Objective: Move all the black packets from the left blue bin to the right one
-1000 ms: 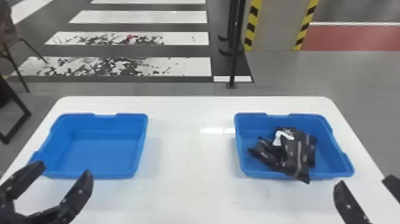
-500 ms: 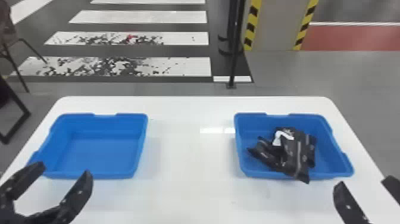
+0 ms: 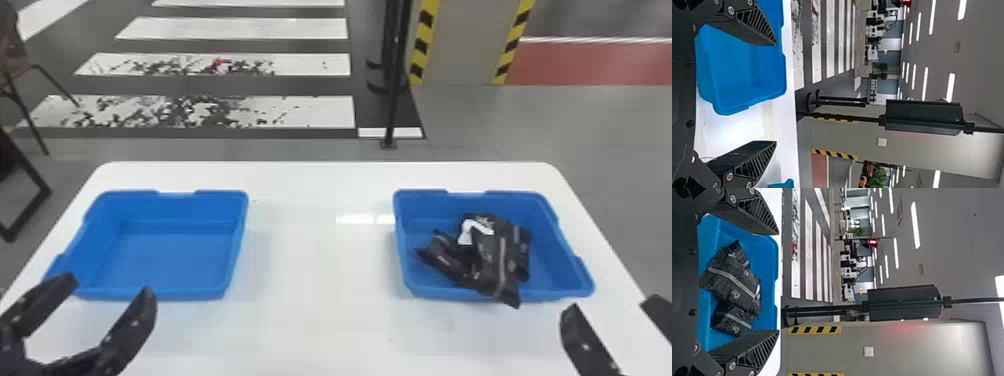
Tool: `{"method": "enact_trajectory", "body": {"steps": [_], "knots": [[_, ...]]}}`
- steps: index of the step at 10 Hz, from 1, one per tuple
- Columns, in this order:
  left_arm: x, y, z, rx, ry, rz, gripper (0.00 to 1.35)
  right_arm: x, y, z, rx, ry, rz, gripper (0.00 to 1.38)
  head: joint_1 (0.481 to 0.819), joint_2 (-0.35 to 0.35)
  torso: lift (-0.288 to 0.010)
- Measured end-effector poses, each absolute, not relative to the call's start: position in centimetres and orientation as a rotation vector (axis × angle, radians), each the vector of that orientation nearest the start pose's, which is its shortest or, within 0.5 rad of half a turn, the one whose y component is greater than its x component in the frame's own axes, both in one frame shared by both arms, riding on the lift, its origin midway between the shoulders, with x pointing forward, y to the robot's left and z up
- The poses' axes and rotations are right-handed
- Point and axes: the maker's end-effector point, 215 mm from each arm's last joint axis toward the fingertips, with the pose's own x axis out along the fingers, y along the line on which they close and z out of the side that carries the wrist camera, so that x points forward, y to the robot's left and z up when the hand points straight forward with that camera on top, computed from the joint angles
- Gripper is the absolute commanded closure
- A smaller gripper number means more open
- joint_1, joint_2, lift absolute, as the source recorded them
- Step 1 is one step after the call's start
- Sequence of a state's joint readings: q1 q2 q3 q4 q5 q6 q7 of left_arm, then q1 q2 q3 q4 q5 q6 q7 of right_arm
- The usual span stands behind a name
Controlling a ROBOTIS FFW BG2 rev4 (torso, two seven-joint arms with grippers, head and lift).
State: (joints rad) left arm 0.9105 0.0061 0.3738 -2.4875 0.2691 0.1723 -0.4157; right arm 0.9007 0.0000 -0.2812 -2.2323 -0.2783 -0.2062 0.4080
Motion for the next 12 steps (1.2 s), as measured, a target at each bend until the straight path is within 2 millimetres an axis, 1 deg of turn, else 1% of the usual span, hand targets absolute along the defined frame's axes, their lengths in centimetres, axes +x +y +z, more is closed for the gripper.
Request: {"method": "enact_trajectory", "body": {"steps": [12], "knots": [[32.64, 28.96, -28.55, -0.027, 0.138, -0.191, 0.15, 31.82, -28.60, -30.90, 0.065, -0.010, 0.168, 0.14, 0.695, 0.007, -0.137]]}}
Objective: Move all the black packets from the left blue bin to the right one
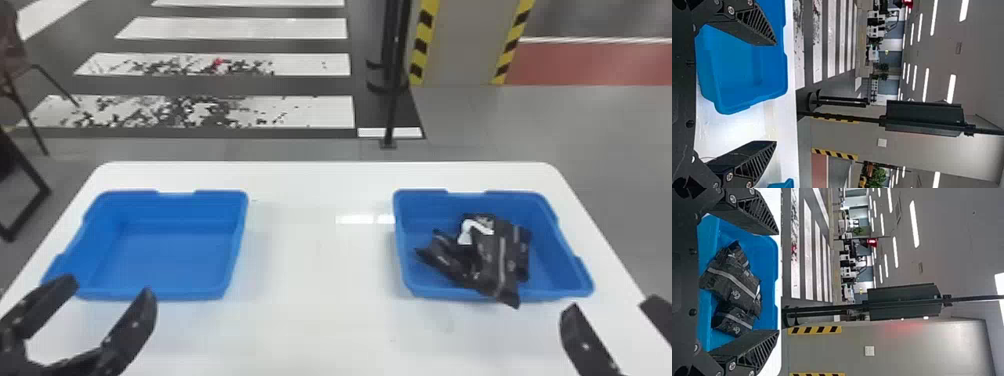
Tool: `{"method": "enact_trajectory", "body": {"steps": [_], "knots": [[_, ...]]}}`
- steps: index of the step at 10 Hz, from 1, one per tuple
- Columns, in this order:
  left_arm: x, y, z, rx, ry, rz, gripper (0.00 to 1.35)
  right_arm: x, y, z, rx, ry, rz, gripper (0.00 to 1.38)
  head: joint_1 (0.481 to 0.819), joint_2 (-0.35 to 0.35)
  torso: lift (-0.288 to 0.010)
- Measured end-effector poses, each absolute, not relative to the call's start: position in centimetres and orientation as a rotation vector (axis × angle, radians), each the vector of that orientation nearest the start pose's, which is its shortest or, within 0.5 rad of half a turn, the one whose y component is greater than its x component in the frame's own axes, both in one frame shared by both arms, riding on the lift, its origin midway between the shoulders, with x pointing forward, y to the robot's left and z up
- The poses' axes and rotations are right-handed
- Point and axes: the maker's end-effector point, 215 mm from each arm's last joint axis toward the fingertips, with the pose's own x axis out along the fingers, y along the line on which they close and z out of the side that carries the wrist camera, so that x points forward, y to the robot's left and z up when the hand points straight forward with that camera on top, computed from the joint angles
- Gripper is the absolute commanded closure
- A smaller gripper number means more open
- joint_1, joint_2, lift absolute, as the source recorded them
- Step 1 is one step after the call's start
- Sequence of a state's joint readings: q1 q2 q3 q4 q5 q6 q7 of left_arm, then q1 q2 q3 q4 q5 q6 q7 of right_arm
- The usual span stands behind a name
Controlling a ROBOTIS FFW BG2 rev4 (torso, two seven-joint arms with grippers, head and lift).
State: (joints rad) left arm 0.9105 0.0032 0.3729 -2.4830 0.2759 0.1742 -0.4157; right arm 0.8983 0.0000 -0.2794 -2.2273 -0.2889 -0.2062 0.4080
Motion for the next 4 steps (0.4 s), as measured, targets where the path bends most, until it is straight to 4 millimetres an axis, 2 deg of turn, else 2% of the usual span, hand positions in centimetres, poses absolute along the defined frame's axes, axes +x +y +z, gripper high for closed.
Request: {"method": "enact_trajectory", "body": {"steps": [4], "knots": [[32.69, 28.94, -28.56, -0.032, 0.136, -0.191, 0.15, 31.87, -28.61, -30.93, 0.066, -0.010, 0.168, 0.14, 0.695, 0.006, -0.137]]}}
